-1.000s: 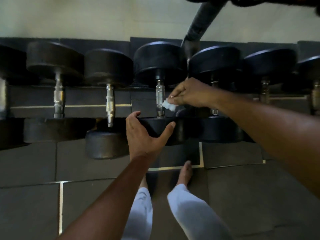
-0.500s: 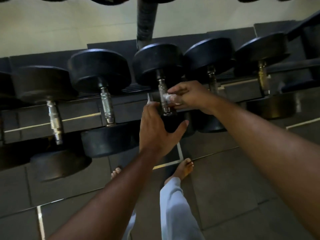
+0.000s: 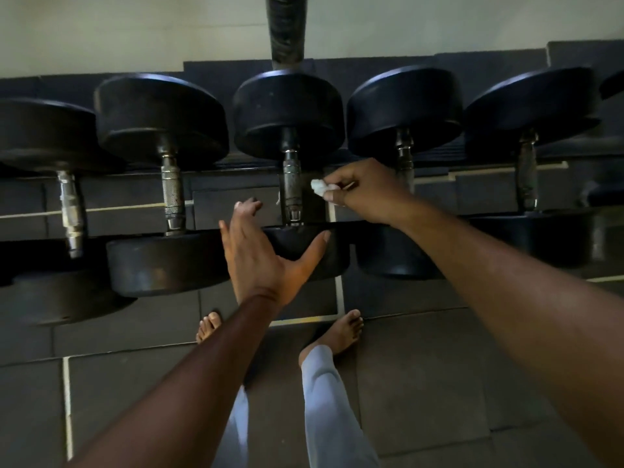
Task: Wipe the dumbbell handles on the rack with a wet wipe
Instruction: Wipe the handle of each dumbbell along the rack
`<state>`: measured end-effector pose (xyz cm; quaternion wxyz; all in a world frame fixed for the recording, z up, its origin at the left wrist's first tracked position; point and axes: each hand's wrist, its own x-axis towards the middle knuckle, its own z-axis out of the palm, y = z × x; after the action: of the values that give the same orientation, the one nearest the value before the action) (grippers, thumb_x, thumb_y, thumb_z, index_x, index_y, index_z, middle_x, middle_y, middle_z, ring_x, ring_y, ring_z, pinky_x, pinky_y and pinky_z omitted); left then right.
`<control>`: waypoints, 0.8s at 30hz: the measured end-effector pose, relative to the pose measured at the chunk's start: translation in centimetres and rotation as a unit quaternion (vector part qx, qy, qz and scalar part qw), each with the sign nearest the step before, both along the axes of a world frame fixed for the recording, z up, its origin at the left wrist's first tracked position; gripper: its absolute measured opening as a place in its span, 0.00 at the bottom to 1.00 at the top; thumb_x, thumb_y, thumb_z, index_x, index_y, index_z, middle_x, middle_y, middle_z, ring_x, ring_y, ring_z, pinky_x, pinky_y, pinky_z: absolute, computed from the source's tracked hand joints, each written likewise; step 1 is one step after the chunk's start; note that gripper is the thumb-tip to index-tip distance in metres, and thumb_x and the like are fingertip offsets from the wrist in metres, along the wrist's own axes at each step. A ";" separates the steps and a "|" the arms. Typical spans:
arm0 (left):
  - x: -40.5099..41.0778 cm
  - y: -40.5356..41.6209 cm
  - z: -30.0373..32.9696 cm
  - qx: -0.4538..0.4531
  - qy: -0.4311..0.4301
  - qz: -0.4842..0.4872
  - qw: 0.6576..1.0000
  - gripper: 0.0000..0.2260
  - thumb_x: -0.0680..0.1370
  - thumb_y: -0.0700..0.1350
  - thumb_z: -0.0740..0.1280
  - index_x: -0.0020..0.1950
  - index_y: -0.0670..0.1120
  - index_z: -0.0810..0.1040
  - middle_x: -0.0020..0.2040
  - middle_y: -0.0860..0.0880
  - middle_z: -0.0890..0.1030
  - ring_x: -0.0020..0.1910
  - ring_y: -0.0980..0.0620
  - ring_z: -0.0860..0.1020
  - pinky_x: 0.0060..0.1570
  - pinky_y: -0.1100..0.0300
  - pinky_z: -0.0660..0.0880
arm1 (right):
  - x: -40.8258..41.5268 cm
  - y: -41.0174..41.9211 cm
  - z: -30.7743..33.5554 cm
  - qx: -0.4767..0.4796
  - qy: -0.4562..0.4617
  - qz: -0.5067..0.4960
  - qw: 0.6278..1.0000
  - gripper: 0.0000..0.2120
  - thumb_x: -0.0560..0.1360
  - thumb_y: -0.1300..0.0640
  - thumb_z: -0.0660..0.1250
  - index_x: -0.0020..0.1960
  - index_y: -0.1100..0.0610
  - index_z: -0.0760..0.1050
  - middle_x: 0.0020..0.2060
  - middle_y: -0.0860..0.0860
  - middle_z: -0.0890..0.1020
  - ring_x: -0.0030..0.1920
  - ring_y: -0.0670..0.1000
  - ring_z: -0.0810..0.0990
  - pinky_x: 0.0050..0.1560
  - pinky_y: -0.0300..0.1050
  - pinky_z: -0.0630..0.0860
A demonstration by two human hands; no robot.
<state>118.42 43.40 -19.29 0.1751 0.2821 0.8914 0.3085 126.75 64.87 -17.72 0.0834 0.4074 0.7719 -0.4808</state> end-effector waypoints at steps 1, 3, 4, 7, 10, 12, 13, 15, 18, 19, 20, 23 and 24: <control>0.0 0.1 0.0 -0.003 0.008 -0.001 1.000 0.47 0.70 0.76 0.72 0.77 0.46 0.68 0.77 0.46 0.71 0.82 0.47 0.64 0.83 0.38 0.56 | -0.3 0.1 -0.4 0.009 0.005 0.017 1.000 0.15 0.77 0.54 0.79 0.64 0.52 0.86 0.57 0.47 0.87 0.53 0.40 0.83 0.52 0.31 0.75; 0.0 0.1 -0.2 0.009 0.000 0.002 1.000 0.45 0.70 0.74 0.75 0.76 0.47 0.69 0.78 0.47 0.70 0.83 0.47 0.63 0.82 0.40 0.60 | -1.1 0.1 -0.9 0.023 0.022 0.055 0.998 0.14 0.77 0.52 0.79 0.62 0.51 0.87 0.56 0.46 0.88 0.54 0.41 0.83 0.57 0.39 0.78; 0.0 0.1 -0.2 0.020 -0.011 0.004 1.000 0.44 0.70 0.72 0.76 0.76 0.47 0.69 0.79 0.47 0.69 0.83 0.47 0.63 0.81 0.41 0.64 | -1.5 0.1 -1.0 0.034 0.031 0.077 0.996 0.14 0.77 0.51 0.79 0.61 0.50 0.87 0.55 0.45 0.88 0.54 0.41 0.83 0.58 0.41 0.79; 0.0 -0.1 -0.2 0.042 -0.027 0.006 0.999 0.44 0.71 0.69 0.79 0.77 0.46 0.68 0.78 0.48 0.68 0.80 0.50 0.67 0.77 0.49 0.70 | -3.1 -0.2 -1.2 0.093 0.087 0.159 0.979 0.13 0.76 0.50 0.79 0.60 0.49 0.87 0.51 0.42 0.86 0.50 0.43 0.82 0.53 0.45 0.79; -0.1 -0.1 -0.3 0.041 -0.031 0.016 0.999 0.46 0.70 0.70 0.77 0.77 0.45 0.66 0.76 0.48 0.69 0.76 0.50 0.70 0.74 0.49 0.72 | -4.5 -0.8 -1.2 0.168 0.090 0.274 0.943 0.11 0.78 0.49 0.77 0.60 0.44 0.87 0.53 0.42 0.84 0.52 0.45 0.77 0.49 0.45 0.74; 0.0 -0.2 -0.4 0.042 -0.026 0.019 0.999 0.46 0.70 0.71 0.76 0.76 0.45 0.66 0.74 0.48 0.70 0.74 0.50 0.71 0.72 0.50 0.74 | -4.8 -1.2 -1.8 0.216 0.059 0.357 0.907 0.10 0.80 0.50 0.74 0.61 0.44 0.86 0.53 0.43 0.81 0.54 0.46 0.73 0.48 0.45 0.70; 0.0 -0.2 -0.4 0.045 -0.024 0.019 0.999 0.45 0.70 0.72 0.76 0.75 0.45 0.66 0.74 0.48 0.70 0.73 0.51 0.71 0.71 0.51 0.74 | -4.9 -1.3 -2.0 0.231 0.051 0.387 0.891 0.11 0.80 0.50 0.74 0.61 0.44 0.86 0.53 0.44 0.79 0.55 0.47 0.73 0.50 0.46 0.71; 0.0 -0.3 -0.5 0.048 -0.022 0.020 0.998 0.45 0.70 0.72 0.76 0.75 0.46 0.66 0.72 0.49 0.71 0.71 0.52 0.72 0.68 0.53 0.75 | -5.2 -1.2 -2.1 0.257 0.037 0.423 0.868 0.10 0.80 0.48 0.72 0.60 0.44 0.85 0.53 0.45 0.74 0.60 0.51 0.73 0.58 0.49 0.70; -0.1 -0.4 -0.8 0.044 -0.024 0.024 0.998 0.45 0.69 0.73 0.75 0.74 0.46 0.67 0.69 0.50 0.71 0.66 0.53 0.73 0.63 0.52 0.77 | -7.4 -1.3 -2.0 0.276 -0.019 0.474 0.836 0.14 0.80 0.37 0.68 0.53 0.46 0.85 0.58 0.48 0.69 0.67 0.56 0.67 0.67 0.55 0.62; -0.2 -0.4 -0.8 0.041 -0.025 0.026 0.999 0.45 0.69 0.74 0.75 0.74 0.46 0.67 0.68 0.50 0.71 0.65 0.54 0.73 0.62 0.53 0.77 | -8.5 -1.4 -2.0 0.270 -0.051 0.485 0.830 0.16 0.79 0.34 0.67 0.50 0.46 0.83 0.61 0.49 0.68 0.68 0.58 0.65 0.67 0.57 0.61; -0.2 -0.4 -0.9 0.040 -0.028 0.027 0.998 0.46 0.68 0.74 0.75 0.74 0.46 0.67 0.68 0.51 0.71 0.64 0.56 0.72 0.61 0.54 0.77 | -9.5 -1.5 -2.2 0.265 -0.083 0.493 0.825 0.18 0.78 0.32 0.68 0.50 0.47 0.80 0.63 0.49 0.67 0.68 0.59 0.63 0.68 0.58 0.60; -0.2 -0.4 -0.9 0.044 -0.034 0.032 0.998 0.46 0.68 0.75 0.74 0.74 0.46 0.67 0.67 0.50 0.72 0.63 0.58 0.71 0.60 0.57 0.75 | -11.6 -2.3 -3.2 0.246 -0.178 0.507 0.807 0.27 0.75 0.29 0.69 0.57 0.52 0.79 0.71 0.48 0.63 0.71 0.61 0.59 0.71 0.61 0.61; -0.2 -0.4 -0.8 0.042 -0.034 0.034 0.998 0.46 0.68 0.75 0.74 0.74 0.46 0.67 0.67 0.50 0.72 0.63 0.58 0.71 0.60 0.57 0.75 | -11.9 -2.5 -3.5 0.242 -0.195 0.512 0.801 0.30 0.74 0.29 0.69 0.61 0.53 0.80 0.73 0.48 0.62 0.72 0.62 0.58 0.72 0.62 0.61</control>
<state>118.23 43.00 -20.12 0.1826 0.2482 0.8803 0.3608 114.88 62.34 -21.26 0.3648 0.0454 0.9269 -0.0759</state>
